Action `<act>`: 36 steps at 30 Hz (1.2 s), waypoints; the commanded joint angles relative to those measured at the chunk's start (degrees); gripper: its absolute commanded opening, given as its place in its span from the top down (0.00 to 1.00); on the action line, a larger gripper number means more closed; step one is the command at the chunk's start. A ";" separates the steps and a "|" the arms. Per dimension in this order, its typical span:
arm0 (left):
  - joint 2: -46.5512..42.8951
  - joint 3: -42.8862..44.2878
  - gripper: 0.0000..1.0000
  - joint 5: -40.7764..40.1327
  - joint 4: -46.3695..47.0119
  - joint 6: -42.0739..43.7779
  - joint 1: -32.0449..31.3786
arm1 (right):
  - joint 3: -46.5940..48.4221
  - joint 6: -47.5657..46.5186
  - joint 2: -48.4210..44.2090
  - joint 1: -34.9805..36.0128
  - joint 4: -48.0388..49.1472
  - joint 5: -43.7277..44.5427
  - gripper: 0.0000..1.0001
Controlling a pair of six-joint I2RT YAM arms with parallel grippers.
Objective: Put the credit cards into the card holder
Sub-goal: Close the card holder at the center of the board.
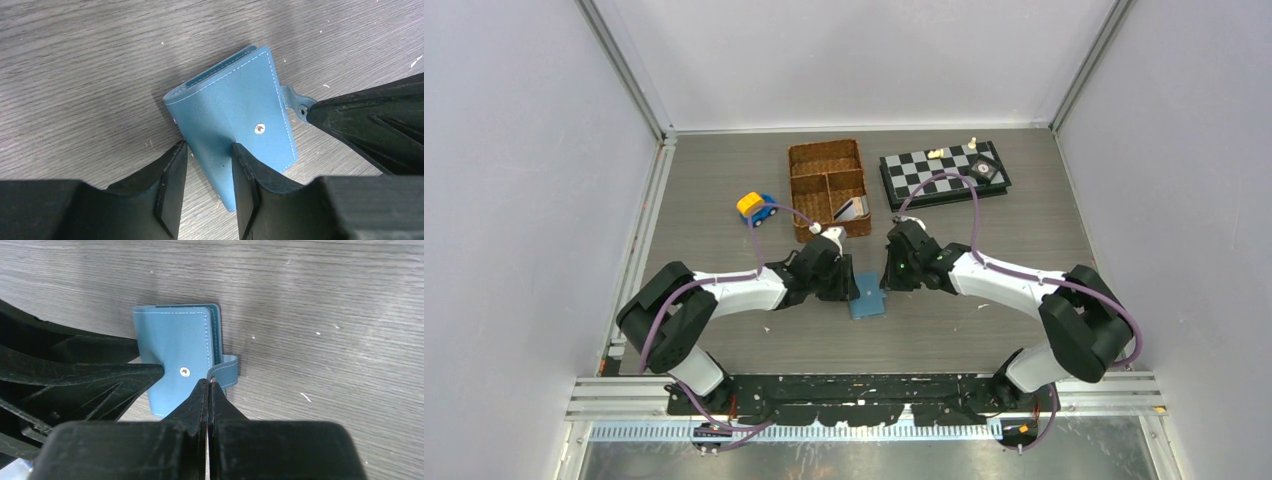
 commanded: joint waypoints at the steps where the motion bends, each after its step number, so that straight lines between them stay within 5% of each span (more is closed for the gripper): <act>1: 1.87 -0.08 0.61 -1.60 -1.92 0.34 0.18 | -0.94 -0.68 -0.28 -1.02 5.56 -7.04 1.00; 36: 2.22 0.01 0.62 -1.25 -1.73 0.21 0.21 | 0.11 -1.06 7.38 -2.08 8.66 -14.59 0.99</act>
